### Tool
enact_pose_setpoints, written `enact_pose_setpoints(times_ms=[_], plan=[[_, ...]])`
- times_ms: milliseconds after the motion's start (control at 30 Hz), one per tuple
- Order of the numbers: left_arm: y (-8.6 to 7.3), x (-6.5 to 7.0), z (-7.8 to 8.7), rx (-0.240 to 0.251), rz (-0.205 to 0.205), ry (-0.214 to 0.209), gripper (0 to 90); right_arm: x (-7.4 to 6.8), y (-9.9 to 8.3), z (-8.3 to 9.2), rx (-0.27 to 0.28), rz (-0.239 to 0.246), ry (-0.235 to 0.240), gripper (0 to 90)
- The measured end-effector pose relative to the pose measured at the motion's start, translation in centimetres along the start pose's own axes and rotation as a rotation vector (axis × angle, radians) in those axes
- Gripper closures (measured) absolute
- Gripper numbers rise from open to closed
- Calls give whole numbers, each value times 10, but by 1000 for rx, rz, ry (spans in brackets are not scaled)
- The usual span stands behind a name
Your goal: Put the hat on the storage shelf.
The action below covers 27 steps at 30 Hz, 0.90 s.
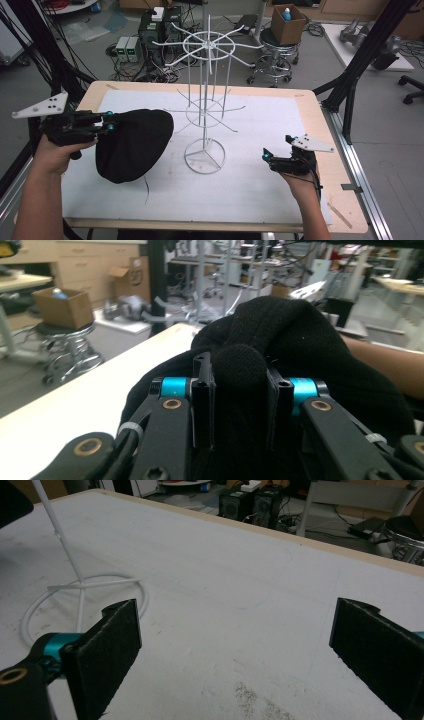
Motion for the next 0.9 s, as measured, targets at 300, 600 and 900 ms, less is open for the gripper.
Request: enact_pose_setpoints(times_ms=[300, 600, 900], plan=[[28, 3, 11, 2, -36, -35, 715, 0, 0, -1, -2, -1, -1, 54], [49, 9, 28, 69, -44, -63, 715, -1, 0, -2, -1, 1, 1, 54], [75, 14, 33, 82, -75, -59, 715, -3, 1, -3, -6, -3, 5, 54]])
Point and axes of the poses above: each handheld gripper's, and its own axes: z roughly backward along the jaws, y roughly out of its top, x roughly to its right, the point moved 9 cm from there along -z, roughly forward along the jaws, and after that the axes turned 8 degrees about z, right-handed, at the moved point
